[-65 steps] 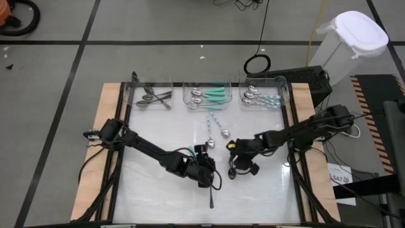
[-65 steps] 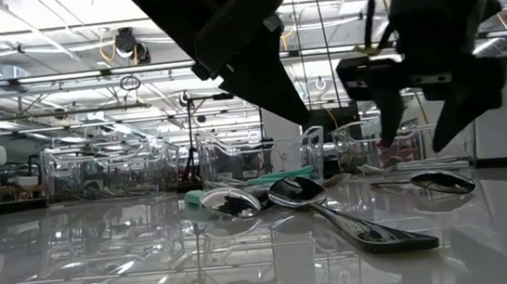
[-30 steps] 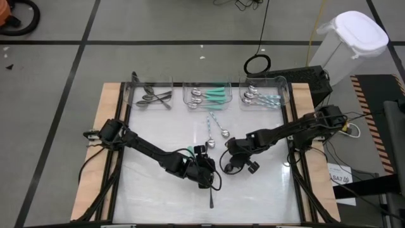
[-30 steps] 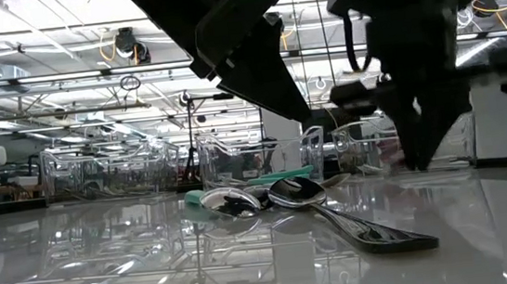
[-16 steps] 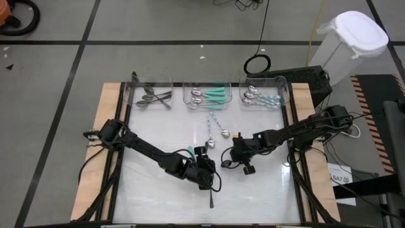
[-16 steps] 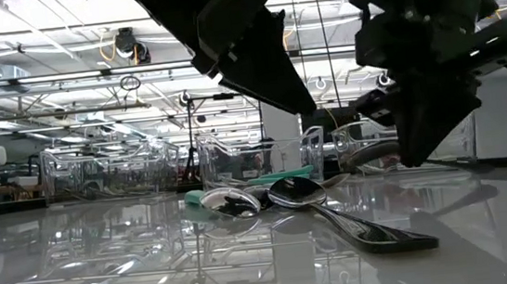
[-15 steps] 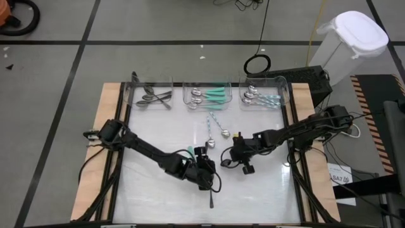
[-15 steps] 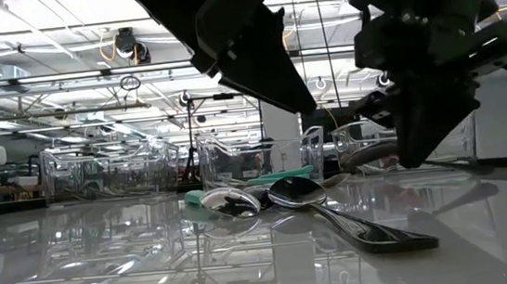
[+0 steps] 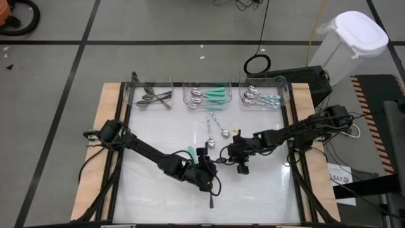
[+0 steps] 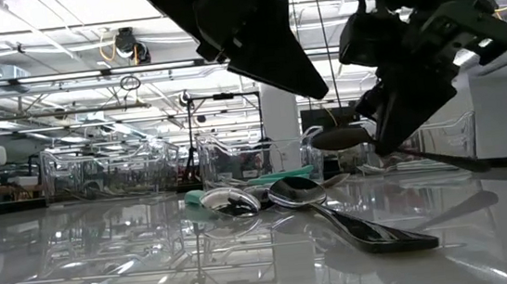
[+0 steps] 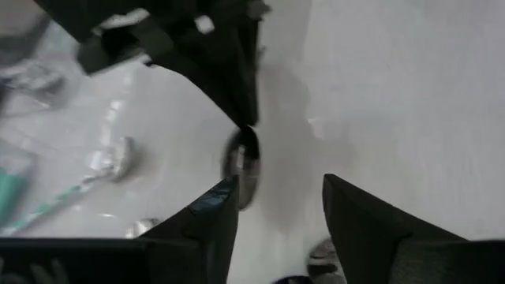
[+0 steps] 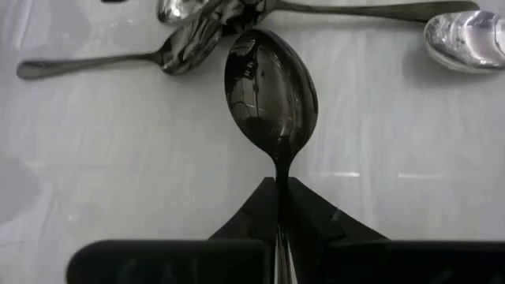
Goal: Sort silverware by color (type)
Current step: Put the black spoon into the left transparent bin
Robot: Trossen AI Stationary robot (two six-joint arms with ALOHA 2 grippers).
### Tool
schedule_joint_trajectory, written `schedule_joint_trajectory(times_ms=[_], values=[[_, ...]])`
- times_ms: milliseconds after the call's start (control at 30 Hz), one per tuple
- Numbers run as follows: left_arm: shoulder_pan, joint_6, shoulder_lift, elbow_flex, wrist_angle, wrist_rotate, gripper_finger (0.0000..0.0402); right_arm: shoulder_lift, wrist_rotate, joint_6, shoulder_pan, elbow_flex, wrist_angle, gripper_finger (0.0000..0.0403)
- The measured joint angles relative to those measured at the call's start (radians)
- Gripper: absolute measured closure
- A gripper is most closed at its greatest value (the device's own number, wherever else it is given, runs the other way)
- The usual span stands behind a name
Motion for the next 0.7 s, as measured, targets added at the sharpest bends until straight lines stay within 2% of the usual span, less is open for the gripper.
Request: schedule_joint_trajectory(times_ms=[233,333,433,600,700], values=[[-0.026,0.113,0.000,0.000,0.024,-0.165,0.0148,0.000,-0.002,0.015,0.000,0.000,0.024,0.0391],[-0.030,0.122,0.000,0.000,0.025,-0.185,0.0128,0.000,-0.002,0.014,0.000,0.000,0.047,0.0391],[-0.030,0.120,0.000,0.000,0.027,-0.189,0.0122,0.000,-0.002,0.014,0.000,0.000,0.069,0.0391],[-0.026,0.086,0.018,0.000,0.025,-0.278,0.0122,0.000,0.001,0.008,-0.003,0.001,0.132,0.0391],[-0.029,0.105,0.039,-0.001,0.030,-0.293,0.0122,0.000,0.000,0.005,-0.011,0.001,0.170,0.0390]])
